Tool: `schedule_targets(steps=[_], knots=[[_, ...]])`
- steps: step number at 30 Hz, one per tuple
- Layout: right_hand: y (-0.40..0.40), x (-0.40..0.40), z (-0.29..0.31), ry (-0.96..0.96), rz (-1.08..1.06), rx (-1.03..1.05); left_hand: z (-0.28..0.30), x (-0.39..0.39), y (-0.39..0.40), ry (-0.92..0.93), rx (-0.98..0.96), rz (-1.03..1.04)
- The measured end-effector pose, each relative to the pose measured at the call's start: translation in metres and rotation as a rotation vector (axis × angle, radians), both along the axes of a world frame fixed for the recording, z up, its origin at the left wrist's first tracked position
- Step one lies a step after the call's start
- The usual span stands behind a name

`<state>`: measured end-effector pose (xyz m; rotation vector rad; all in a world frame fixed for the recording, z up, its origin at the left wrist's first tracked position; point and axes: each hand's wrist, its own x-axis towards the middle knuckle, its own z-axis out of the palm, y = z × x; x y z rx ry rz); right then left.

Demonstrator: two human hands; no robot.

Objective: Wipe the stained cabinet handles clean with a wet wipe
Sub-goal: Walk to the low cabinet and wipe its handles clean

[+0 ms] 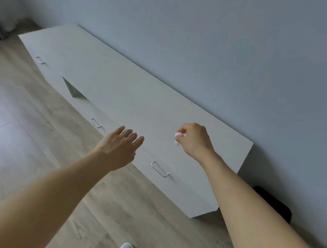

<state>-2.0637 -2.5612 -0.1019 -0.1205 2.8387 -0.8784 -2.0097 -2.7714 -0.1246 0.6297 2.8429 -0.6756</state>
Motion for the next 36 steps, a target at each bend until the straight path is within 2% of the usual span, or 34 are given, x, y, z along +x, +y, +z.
schedule_targets(steps=[6, 14, 19, 23, 26, 29, 32, 36], knots=[[-0.039, -0.028, -0.081, -0.181, -0.076, 0.029, -0.074, -0.046, -0.049, -0.136, 0.026, -0.029], [-0.065, -0.029, -0.179, -0.265, -0.388, 0.022, -0.174, -0.095, -0.055, -0.229, 0.065, -0.22], [-0.081, -0.016, -0.253, -0.236, -0.58, 0.029, -0.257, -0.1, -0.064, -0.197, 0.108, -0.33], [-0.084, 0.002, -0.325, -0.209, -0.624, 0.011, -0.338, -0.114, -0.07, -0.065, 0.117, -0.394], [-0.079, 0.012, -0.373, -0.013, -0.749, -0.1, -0.401, -0.134, -0.065, 0.189, 0.26, -0.511], [-0.074, 0.02, -0.415, 0.375, -0.884, -0.224, -0.46, -0.152, -0.054, 0.403, 0.414, -0.542], [-0.072, 0.021, -0.452, 0.648, -0.896, -0.306, -0.507, -0.176, -0.041, 0.596, 0.531, -0.611], [-0.072, 0.01, -0.485, 0.917, -0.86, -0.414, -0.543, -0.202, -0.02, 0.848, 0.713, -0.647]])
